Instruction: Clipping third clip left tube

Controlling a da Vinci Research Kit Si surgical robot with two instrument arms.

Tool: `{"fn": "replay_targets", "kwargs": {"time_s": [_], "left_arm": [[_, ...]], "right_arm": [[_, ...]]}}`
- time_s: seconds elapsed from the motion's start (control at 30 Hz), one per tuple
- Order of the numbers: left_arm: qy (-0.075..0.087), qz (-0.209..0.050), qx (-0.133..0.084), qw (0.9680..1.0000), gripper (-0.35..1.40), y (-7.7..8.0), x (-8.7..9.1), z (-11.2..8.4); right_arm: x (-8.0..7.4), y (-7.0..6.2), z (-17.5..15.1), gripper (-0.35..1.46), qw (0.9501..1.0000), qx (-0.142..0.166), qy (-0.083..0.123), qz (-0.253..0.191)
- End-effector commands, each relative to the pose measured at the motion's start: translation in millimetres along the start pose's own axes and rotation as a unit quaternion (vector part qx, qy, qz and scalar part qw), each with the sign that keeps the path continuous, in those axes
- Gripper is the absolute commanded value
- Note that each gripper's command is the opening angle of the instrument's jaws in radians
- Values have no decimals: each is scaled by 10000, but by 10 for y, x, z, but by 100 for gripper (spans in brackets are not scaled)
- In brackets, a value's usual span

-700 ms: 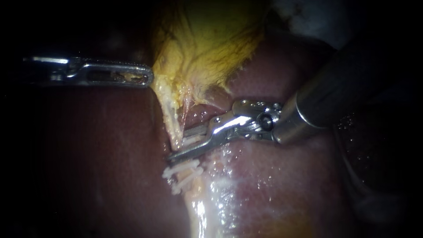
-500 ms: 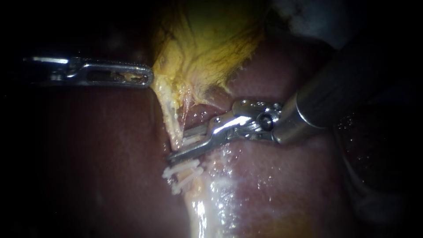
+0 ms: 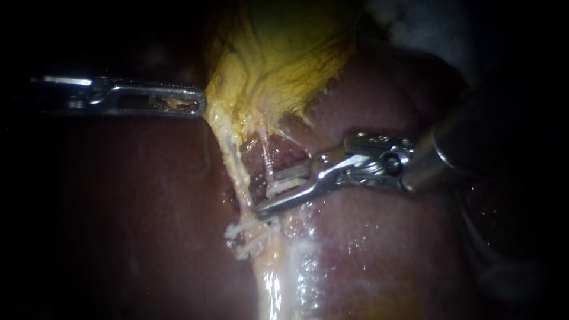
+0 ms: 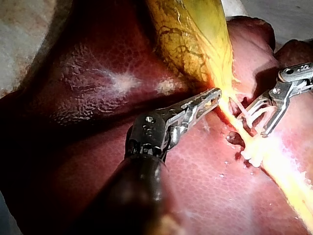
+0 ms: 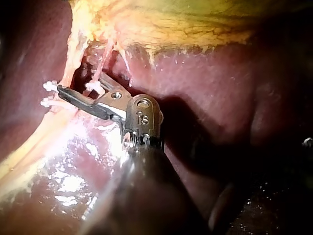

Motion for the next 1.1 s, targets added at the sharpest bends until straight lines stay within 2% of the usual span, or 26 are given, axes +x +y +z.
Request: {"fn": "replay_targets", "kwargs": {"time_s": [0.03, 0.4, 0.53, 0.7, 0.8, 0.9, 0.97, 1.1], "left_arm": [[-1, 1, 2, 10000, -35, 0, 0, 0], [-1, 1, 1, 10000, -35, 0, 0, 0], [-1, 1, 1, 10000, -35, 0, 0, 0], [-1, 1, 1, 10000, -35, 0, 0, 0], [-1, 1, 1, 10000, -35, 0, 0, 0], [-1, 1, 1, 10000, -35, 0, 0, 0], [-1, 1, 1, 10000, -35, 0, 0, 0], [-1, 1, 1, 10000, -35, 0, 0, 0]], "right_arm": [[1, 0, -4, 53, 10000, 3, 20, 9], [9, -12, -37, 53, 10000, 64, 2, 3], [14, -20, -46, 53, 10000, 91, -4, 1], [27, -40, -55, 51, 9999, 143, -16, 30], [35, -52, -53, 51, 9997, 225, -62, 66], [41, -58, -44, 51, 9995, 294, -71, 83], [41, -59, -37, 51, 9993, 372, -57, 80], [42, -56, -20, 51, 9979, 625, -162, 34]]}}
